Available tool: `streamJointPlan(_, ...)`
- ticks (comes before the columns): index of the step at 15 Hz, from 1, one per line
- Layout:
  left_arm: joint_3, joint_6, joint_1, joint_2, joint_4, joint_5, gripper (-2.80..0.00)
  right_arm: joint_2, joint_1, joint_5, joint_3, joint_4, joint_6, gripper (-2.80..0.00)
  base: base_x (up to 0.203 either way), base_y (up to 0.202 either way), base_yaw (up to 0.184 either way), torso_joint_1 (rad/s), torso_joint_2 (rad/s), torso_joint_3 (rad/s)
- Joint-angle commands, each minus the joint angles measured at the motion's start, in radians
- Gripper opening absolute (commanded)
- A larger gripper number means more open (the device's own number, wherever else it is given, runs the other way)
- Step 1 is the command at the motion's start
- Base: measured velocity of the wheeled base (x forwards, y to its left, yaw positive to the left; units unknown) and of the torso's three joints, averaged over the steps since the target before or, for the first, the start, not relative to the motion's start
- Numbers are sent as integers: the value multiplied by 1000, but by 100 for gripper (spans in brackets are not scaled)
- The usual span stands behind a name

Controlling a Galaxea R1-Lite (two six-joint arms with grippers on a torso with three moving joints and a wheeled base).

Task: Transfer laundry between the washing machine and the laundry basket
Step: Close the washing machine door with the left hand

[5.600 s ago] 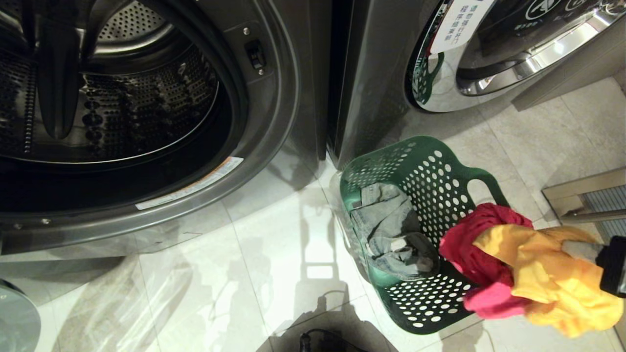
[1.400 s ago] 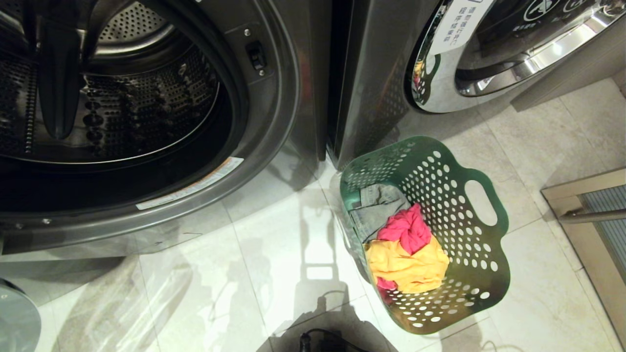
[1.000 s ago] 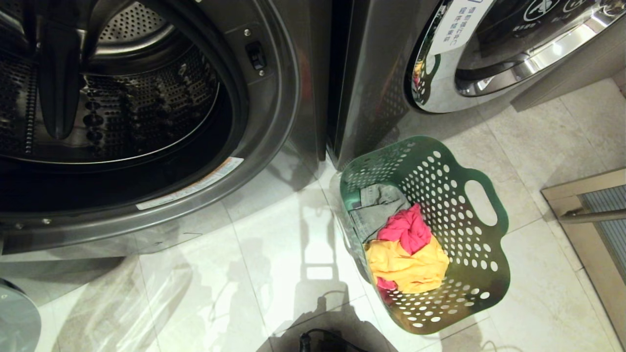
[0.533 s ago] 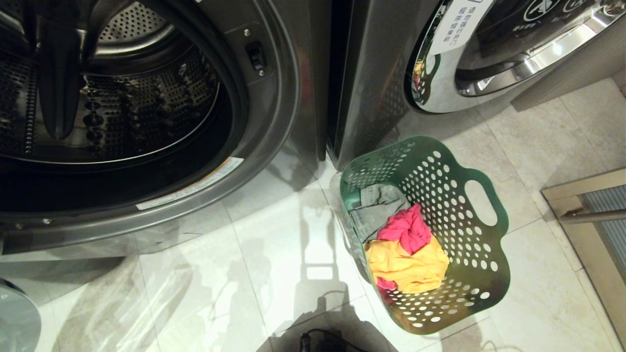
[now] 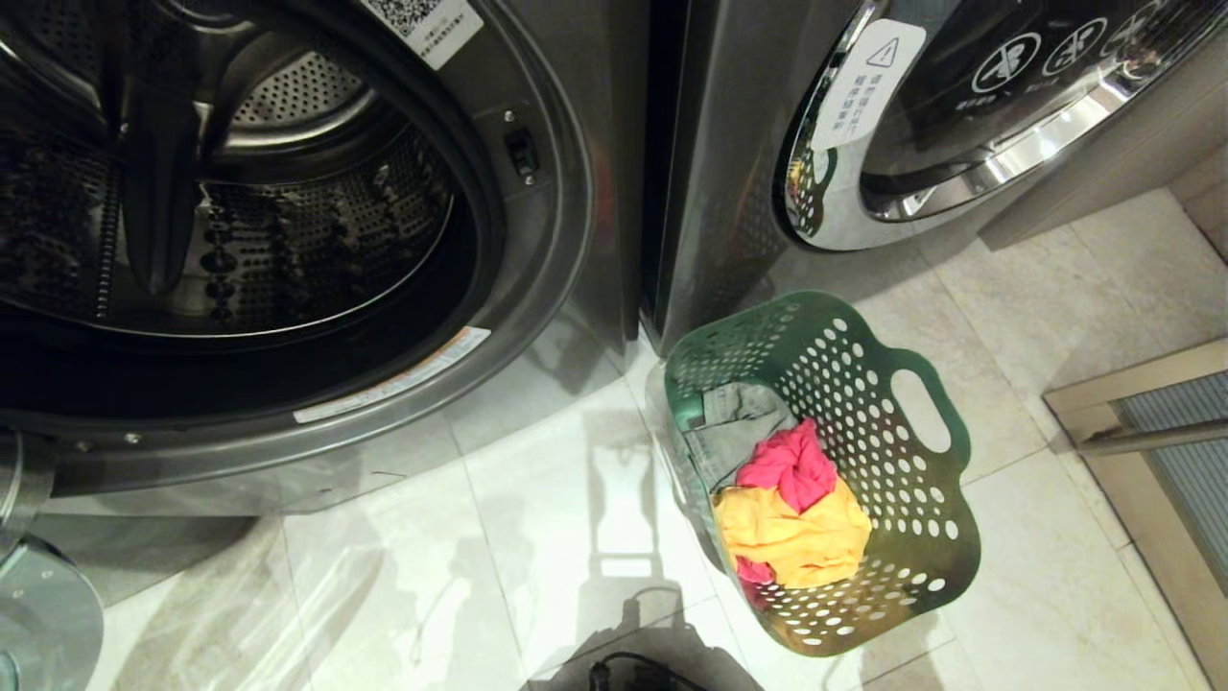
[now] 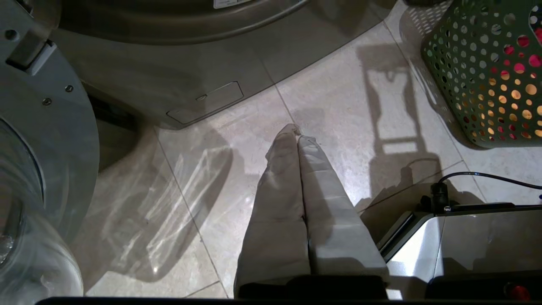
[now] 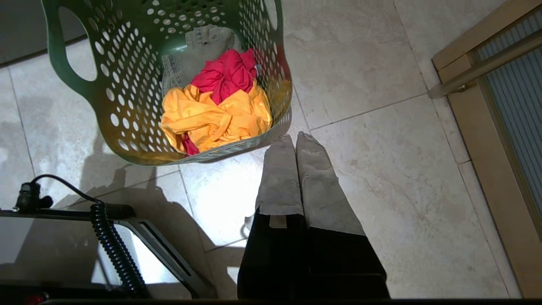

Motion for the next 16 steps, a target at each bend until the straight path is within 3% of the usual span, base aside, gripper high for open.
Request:
streamJointPlan(1,0,-1,0,2,-1,0,-280,3,0,0,1,1,-1,-280,0,0,0,3,2,207)
streamJointPlan(16,0,-1,0,2,-1,0,-280,3,0,3,1,1,-5,-280,0,0,0,3,2,203)
